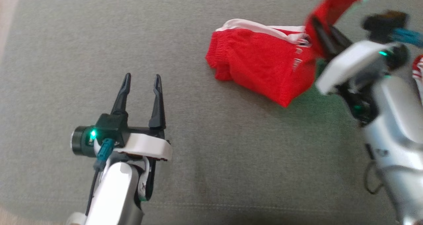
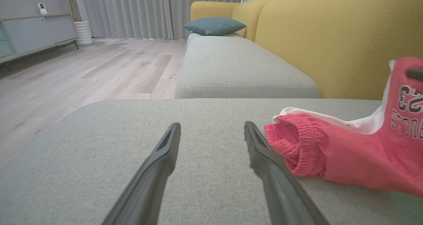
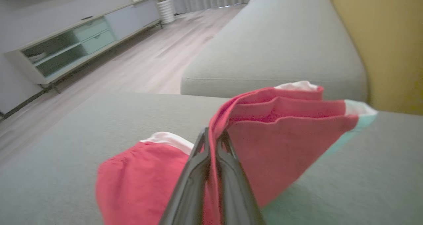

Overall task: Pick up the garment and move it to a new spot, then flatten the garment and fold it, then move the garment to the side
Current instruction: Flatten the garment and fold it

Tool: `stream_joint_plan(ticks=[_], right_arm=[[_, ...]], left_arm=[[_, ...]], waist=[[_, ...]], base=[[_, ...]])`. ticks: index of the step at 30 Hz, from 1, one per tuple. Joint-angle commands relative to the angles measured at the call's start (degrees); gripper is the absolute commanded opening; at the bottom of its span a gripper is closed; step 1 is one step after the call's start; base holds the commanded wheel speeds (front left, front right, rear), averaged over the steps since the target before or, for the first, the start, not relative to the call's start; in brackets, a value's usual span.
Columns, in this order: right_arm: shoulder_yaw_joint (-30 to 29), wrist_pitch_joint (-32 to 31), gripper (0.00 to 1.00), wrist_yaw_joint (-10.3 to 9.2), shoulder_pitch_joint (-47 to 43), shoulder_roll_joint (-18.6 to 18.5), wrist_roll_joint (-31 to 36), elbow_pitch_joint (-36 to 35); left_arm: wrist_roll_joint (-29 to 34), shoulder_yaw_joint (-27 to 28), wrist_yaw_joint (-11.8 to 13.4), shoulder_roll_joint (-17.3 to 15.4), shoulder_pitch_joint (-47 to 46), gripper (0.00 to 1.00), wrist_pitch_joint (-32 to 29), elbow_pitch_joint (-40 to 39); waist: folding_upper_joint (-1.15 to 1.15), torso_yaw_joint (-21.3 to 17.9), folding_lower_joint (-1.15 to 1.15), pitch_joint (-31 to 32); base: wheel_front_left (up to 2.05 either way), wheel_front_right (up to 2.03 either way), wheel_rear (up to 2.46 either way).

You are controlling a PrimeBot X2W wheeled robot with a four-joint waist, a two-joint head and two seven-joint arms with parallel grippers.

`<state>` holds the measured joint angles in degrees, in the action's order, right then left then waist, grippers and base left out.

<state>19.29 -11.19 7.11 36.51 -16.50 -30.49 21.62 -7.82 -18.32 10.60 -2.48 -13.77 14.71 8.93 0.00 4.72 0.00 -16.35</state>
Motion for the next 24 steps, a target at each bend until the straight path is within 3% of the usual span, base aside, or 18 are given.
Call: stream_joint_plan(ticks=[1, 6, 12, 13, 14, 15, 19, 24], right_arm=[[3.1, -0.6, 0.0, 0.37, 1.6, 1.8, 0.0, -1.9], [10.3, -1.0, 0.0, 0.37, 3.7, 6.5, -2.3, 1.1], [14.1, 1.0, 0.0, 0.37, 3.7, 9.7, -3.9, 7.9], [14.5, 1.6, 0.16, 0.37, 3.8, 9.9, -4.1, 8.7], [14.9, 2.6, 0.48, 0.37, 4.0, 10.1, -4.3, 9.1], [15.3, 3.5, 1.0, 0.37, 4.2, 10.3, -4.5, 9.5], [17.1, 7.1, 1.0, 0.37, 5.0, 10.4, -4.5, 9.1], [18.7, 17.2, 1.0, 0.37, 4.7, 7.8, -2.9, 3.0]], left_arm=[[-0.6, 0.9, 0.3, -0.4, -1.2, 1.0, 0.3, -2.0], [-2.1, -0.4, 1.4, -0.4, -1.3, 1.0, 0.3, -2.3], [-2.6, -1.2, 2.1, -0.4, -1.7, 1.0, 0.3, -2.4], [-2.6, -1.2, 2.1, -0.4, -1.8, 1.0, 0.3, -2.3], [-2.6, -1.2, 2.2, -0.4, -1.8, 1.0, 0.3, -2.3], [-2.5, -1.1, 2.2, -0.4, -1.8, 1.0, 0.3, -2.2], [-2.2, -0.9, 2.2, -0.4, -1.8, 1.0, 0.3, -2.0], [-1.6, -0.3, 2.1, -0.4, -1.5, 1.0, 0.3, -1.5]], waist=[[0.0, 1.3, 0.0, 0.0], [0.0, 3.4, 0.0, -0.1], [0.0, 4.5, 0.0, -1.0], [0.0, 4.5, 0.0, -1.2], [0.0, 4.5, 0.0, -1.3], [0.0, 4.3, 0.0, -1.4], [0.0, 3.7, 0.0, -1.4], [0.0, 2.1, 0.0, -0.5]], base=[[0.0, 0.0, 0.0], [0.0, 0.0, 0.0], [0.0, 0.0, 0.0], [0.0, 0.0, 0.0], [0.0, 0.0, 0.0], [0.0, 0.0, 0.0], [0.0, 0.0, 0.0], [0.0, 0.0, 0.0]])
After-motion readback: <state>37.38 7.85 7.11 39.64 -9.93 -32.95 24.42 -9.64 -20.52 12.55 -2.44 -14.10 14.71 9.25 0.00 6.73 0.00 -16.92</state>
